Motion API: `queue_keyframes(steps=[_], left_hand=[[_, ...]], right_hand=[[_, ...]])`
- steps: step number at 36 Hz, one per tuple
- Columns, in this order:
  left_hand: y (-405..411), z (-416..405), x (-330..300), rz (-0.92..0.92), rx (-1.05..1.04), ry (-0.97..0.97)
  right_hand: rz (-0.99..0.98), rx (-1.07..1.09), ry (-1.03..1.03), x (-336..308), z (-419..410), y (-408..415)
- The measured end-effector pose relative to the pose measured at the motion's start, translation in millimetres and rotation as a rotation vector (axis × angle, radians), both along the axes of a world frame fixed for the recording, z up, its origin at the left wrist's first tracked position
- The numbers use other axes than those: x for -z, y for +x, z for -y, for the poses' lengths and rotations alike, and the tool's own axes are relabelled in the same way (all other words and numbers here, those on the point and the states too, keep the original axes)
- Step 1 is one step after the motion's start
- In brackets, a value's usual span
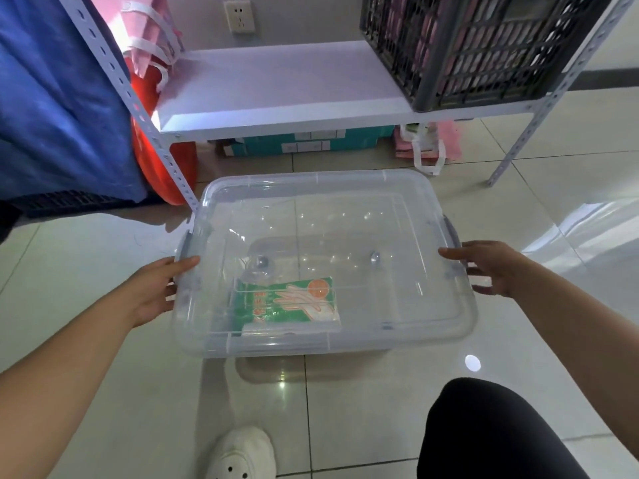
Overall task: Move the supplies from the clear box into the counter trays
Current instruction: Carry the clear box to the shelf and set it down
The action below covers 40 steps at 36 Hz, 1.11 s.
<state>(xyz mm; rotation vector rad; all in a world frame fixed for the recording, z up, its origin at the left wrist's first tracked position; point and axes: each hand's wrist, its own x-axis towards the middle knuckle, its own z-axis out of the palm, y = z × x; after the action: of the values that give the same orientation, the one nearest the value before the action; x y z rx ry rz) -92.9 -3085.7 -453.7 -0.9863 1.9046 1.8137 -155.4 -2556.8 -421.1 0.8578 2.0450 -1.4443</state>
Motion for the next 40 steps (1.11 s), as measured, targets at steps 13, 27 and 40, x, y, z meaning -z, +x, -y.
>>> queue_keyframes(steps=[13, 27, 40], left_hand=[[-31.7, -45.4, -42.7, 0.091, 0.159, -0.706], [-29.0, -38.7, -35.5, -0.04, 0.183, -0.465], [6.0, -56.9, -49.2, 0.317, 0.437, -0.302]], right_hand=[[-0.288, -0.046, 0.503, 7.1, 21.4, -4.5], [-0.42, -0.008, 0.42, 12.2, 23.3, 11.7], [-0.462, -0.15, 0.559, 4.8, 22.5, -63.1]])
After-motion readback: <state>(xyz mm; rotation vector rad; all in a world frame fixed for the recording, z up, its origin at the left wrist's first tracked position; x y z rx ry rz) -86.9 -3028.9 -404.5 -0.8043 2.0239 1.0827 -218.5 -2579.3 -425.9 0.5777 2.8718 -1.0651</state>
